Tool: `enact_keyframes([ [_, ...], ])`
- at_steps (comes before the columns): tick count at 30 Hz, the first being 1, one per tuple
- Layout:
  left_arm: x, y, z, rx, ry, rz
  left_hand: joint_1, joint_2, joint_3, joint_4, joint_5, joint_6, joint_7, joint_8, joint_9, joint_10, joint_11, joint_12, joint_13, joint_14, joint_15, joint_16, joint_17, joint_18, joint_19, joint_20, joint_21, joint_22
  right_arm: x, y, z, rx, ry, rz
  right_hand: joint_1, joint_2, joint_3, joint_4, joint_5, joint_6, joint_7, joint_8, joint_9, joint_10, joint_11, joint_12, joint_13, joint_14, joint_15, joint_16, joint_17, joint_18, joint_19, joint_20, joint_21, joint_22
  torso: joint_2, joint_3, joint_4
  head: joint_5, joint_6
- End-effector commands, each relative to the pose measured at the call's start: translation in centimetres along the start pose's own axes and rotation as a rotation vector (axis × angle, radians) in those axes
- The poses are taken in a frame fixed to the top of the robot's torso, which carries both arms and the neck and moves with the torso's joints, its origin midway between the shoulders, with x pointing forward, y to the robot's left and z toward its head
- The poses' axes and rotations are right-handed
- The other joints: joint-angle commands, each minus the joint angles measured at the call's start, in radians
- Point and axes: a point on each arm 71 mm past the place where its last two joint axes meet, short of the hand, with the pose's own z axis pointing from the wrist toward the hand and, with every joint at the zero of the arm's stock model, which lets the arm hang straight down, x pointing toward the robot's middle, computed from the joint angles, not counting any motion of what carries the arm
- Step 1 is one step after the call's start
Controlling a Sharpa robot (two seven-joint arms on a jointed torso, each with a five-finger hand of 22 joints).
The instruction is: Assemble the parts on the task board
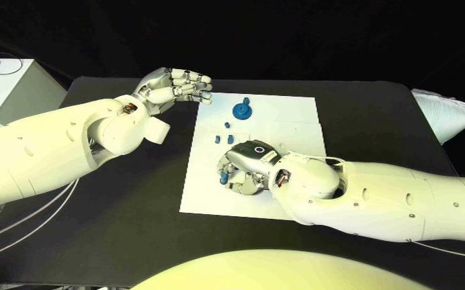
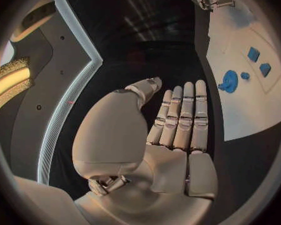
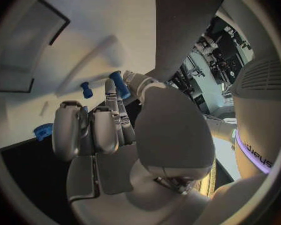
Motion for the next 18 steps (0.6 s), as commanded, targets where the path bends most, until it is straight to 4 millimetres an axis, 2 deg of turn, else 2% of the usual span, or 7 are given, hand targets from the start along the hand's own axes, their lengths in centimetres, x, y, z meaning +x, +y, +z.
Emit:
enact_keyframes([
  [1,0.25,-0.08,0.03,0.004,0.019,-0.005,0.006,0.000,0.004,0.002,0.001,0.000,0.005,0.002,-0.002,0.002,0.008,-0.004,0.000,0.007,0.001,-0.007,0.002,0.011,0.007,-0.002,-0.007,-0.002,-0.03,0.18,-0.04,-0.022,-0.011,-0.001,-0.010,0.001,-0.012,0.002,-0.018,-0.009,0.001,-0.007,-0.003,-0.014,0.001,0.005,0.002,0.006,0.004,-0.004,-0.003,0.003,0.010,0.009,-0.008,0.045,-0.001,0.0005,-0.0002,-0.001,0.002],
  [14,0.27,-0.04,0.07,0.001,0.022,-0.006,0.006,0.000,0.004,0.002,0.001,0.000,0.005,0.002,-0.002,0.002,0.008,-0.004,0.000,0.007,0.001,-0.007,0.002,0.011,0.007,-0.002,-0.007,-0.002,-0.45,0.20,-0.26,-0.024,-0.063,0.019,-0.008,0.002,-0.023,0.002,-0.027,-0.019,0.002,-0.014,-0.006,-0.020,0.000,0.011,0.005,0.006,0.003,-0.005,-0.007,0.004,0.009,0.009,-0.013,0.042,0.000,0.0013,-0.0003,-0.003,0.004],
  [18,0.25,-0.02,0.06,-0.002,0.023,-0.007,0.006,-0.001,0.003,0.002,0.000,0.000,0.005,0.002,-0.002,0.002,0.008,-0.004,0.000,0.007,0.002,-0.007,0.002,0.010,0.007,-0.002,-0.008,-0.003,-0.70,-0.05,-0.53,-0.012,-0.092,0.027,-0.006,0.002,-0.039,0.003,-0.027,-0.036,0.006,-0.026,-0.011,-0.039,0.002,0.014,0.006,0.004,0.005,-0.008,-0.011,0.007,0.005,0.010,-0.028,0.032,0.000,0.0014,-0.0007,-0.004,0.006],
])
